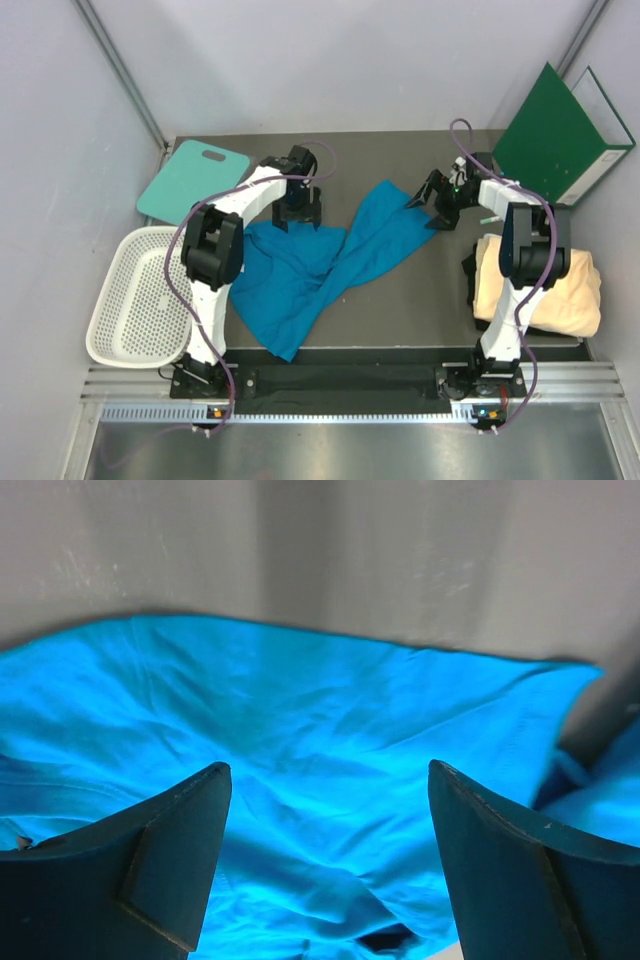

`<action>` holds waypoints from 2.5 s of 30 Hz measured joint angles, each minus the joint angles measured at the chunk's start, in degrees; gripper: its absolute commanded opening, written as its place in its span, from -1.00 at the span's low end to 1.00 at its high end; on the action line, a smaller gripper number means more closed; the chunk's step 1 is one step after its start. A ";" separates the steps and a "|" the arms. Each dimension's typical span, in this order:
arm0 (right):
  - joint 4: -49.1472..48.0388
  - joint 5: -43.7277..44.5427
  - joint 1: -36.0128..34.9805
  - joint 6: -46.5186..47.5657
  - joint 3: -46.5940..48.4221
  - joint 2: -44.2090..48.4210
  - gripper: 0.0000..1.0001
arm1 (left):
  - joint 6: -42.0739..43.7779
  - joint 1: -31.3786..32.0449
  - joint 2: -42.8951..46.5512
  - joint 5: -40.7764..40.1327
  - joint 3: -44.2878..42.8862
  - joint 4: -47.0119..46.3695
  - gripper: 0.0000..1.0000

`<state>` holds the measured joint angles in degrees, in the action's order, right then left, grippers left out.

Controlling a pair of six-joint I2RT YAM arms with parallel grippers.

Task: Fold and stack the t-shirts
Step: Flatten out the tshirt

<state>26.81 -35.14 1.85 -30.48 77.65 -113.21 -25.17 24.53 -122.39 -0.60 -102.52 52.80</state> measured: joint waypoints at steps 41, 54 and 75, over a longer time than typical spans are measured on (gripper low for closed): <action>-2.64 -0.59 0.92 -3.87 1.57 -1.01 0.89 | -0.76 -15.06 -8.48 2.32 -6.97 3.65 -0.39; -4.09 -0.59 0.87 -4.72 1.53 -1.53 0.90 | 0.46 -13.25 -6.38 9.84 -10.36 -2.45 0.98; -6.12 -0.55 -0.07 -6.19 0.28 -2.40 0.92 | 5.92 -5.53 -4.48 -8.50 -14.40 -0.90 0.98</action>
<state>20.69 -35.68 1.78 -36.67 77.93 -115.61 -19.25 19.00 -126.87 -9.10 -116.92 51.90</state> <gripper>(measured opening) 0.958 0.987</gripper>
